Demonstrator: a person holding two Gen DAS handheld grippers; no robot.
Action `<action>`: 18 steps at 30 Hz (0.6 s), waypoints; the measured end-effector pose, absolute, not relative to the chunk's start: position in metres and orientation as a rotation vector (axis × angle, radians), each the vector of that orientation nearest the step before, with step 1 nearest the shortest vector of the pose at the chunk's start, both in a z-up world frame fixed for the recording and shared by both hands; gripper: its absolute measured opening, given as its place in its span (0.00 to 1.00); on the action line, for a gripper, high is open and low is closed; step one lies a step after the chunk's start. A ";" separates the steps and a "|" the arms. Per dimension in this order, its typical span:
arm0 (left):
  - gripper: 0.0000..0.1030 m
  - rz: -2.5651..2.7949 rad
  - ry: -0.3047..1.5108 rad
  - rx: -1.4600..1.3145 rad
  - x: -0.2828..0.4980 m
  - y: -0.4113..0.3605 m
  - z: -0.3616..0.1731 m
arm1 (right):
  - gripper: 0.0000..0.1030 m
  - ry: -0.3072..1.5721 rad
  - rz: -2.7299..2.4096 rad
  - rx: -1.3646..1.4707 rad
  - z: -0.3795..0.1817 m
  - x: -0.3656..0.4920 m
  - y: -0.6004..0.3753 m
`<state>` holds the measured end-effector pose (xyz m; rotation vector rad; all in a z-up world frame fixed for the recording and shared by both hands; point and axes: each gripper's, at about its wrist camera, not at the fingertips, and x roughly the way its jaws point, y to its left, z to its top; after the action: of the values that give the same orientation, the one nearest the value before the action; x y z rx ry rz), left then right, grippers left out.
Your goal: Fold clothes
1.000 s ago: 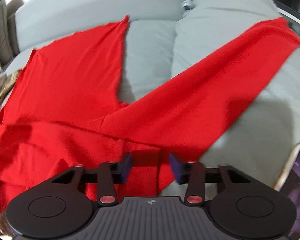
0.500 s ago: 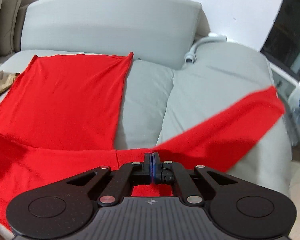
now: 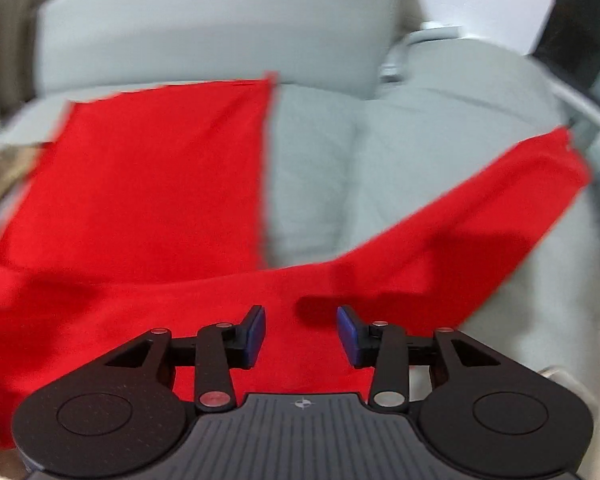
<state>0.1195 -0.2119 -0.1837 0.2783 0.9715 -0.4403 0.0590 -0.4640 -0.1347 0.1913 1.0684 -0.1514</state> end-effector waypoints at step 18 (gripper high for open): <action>0.27 -0.301 1.080 0.310 0.153 -0.206 -0.201 | 0.24 1.181 -0.046 0.083 -0.151 0.016 -0.398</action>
<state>0.1527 -0.2061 -0.2009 0.3100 1.0795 -0.3009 0.0163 -0.3984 -0.1508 0.0833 1.1813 -0.0462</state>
